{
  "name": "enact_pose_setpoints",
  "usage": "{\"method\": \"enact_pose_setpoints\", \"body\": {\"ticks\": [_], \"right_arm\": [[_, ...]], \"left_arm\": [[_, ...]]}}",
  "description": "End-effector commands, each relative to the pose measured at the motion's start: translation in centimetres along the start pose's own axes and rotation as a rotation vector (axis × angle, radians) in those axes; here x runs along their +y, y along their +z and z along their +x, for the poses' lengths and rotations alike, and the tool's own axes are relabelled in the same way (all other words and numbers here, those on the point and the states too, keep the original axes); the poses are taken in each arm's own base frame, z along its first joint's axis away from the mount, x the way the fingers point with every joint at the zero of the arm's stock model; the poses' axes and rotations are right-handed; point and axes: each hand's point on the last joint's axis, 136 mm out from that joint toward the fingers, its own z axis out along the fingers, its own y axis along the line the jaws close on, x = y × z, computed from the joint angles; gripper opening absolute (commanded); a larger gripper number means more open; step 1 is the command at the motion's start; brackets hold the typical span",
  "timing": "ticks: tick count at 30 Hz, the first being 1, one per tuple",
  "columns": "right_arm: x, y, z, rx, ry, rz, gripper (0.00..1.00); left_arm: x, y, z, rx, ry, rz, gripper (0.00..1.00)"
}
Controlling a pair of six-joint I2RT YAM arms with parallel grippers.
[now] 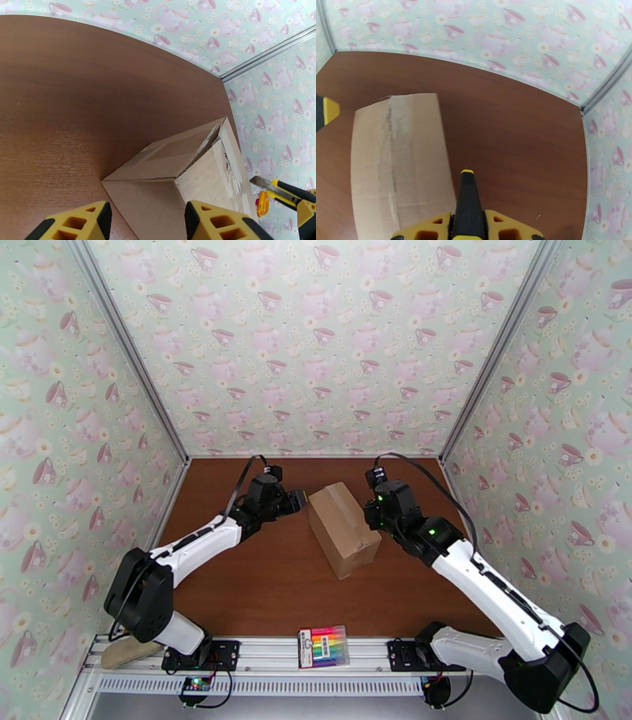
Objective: Unpack the express box
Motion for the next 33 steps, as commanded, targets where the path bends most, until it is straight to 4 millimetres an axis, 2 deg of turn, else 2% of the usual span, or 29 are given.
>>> {"method": "enact_pose_setpoints", "body": {"ticks": [1, 6, 12, 14, 18, 20, 25, 33], "right_arm": [[1.8, -0.2, -0.2, -0.011, -0.031, -0.079, 0.0], [3.1, -1.1, -0.6, -0.032, -0.015, -0.145, 0.0], [2.0, -1.4, -0.8, -0.04, 0.015, -0.093, 0.0], [1.3, -1.5, -0.9, -0.045, 0.025, -0.058, 0.0], [0.7, -2.3, -2.5, -0.101, 0.064, -0.037, 0.0], [1.1, -2.8, -3.6, -0.14, 0.078, -0.07, 0.0], [2.7, -3.5, -6.3, -0.221, 0.092, -0.153, 0.0], [5.9, -2.4, -8.8, -0.268, 0.068, -0.252, 0.0]], "left_arm": [[-0.7, -1.1, -0.7, -0.025, 0.001, 0.033, 0.55], [-0.9, -1.5, -1.0, -0.029, 0.01, 0.04, 0.48], [-1.3, -1.3, -0.2, -0.001, 0.005, 0.062, 0.47], [-1.5, -1.3, 0.0, 0.006, 0.008, 0.075, 0.49], [-2.5, -1.3, 0.8, 0.037, 0.003, 0.118, 0.6], [-2.8, -1.0, 1.3, 0.056, -0.008, 0.139, 0.64], [-3.1, -0.1, 2.7, 0.103, -0.026, 0.153, 0.66], [-2.3, 0.8, 4.0, 0.14, -0.038, 0.126, 0.66]]}}
